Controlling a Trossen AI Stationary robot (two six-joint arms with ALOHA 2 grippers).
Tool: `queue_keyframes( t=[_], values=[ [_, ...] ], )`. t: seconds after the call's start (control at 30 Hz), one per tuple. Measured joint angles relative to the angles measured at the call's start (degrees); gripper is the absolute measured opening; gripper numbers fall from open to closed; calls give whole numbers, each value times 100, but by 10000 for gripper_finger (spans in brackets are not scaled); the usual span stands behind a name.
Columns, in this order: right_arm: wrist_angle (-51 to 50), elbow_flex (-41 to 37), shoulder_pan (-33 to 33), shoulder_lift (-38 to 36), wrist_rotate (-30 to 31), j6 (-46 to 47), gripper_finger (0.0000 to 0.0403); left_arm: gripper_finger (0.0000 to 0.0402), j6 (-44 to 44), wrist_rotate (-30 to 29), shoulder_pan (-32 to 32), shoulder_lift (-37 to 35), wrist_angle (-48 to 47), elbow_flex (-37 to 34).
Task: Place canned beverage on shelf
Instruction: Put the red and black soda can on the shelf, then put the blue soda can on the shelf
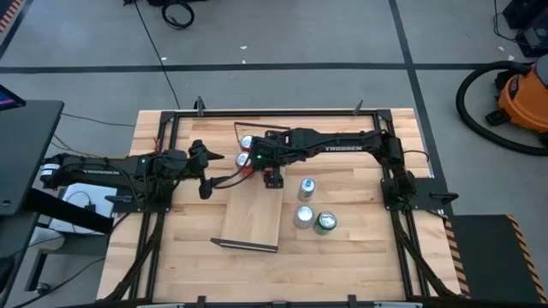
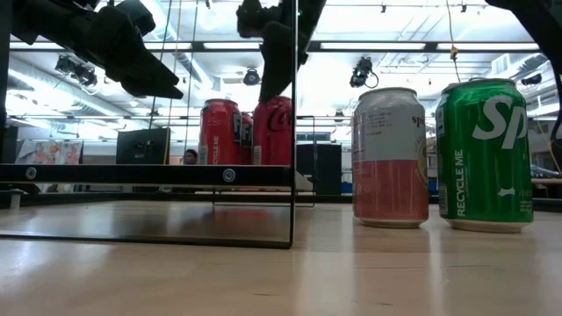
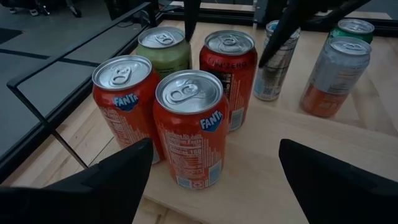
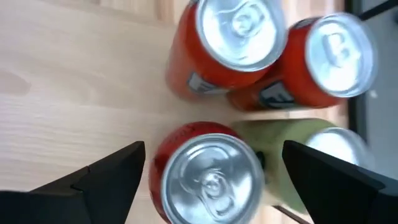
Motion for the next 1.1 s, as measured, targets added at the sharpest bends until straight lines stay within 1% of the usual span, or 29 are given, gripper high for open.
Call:
queue_keyframes(
  t=[0.17,0.23,0.37,0.53,0.63,0.73,0.93,1.1],
  values=[
    [-421,495,100,2,518,-62,390,359,0,0,0,0,-1,0],
    [-673,704,164,-8,586,4,390,359,0,0,0,0,-5,0],
    [-1259,953,315,-20,418,264,390,359,-19,0,0,0,-19,0],
    [-1918,956,519,-20,156,768,390,359,-80,-2,0,0,-91,0],
    [-2214,956,676,-20,165,982,390,359,-126,-2,-2,0,-198,0],
    [-2221,891,856,-20,302,998,390,359,-147,-2,0,0,-198,0],
    [-2223,494,1041,-57,299,1099,385,359,-210,49,-1,0,-232,0],
    [-2171,-62,1025,-445,299,1320,385,359,-210,68,-2,0,-242,0]
  ],
)
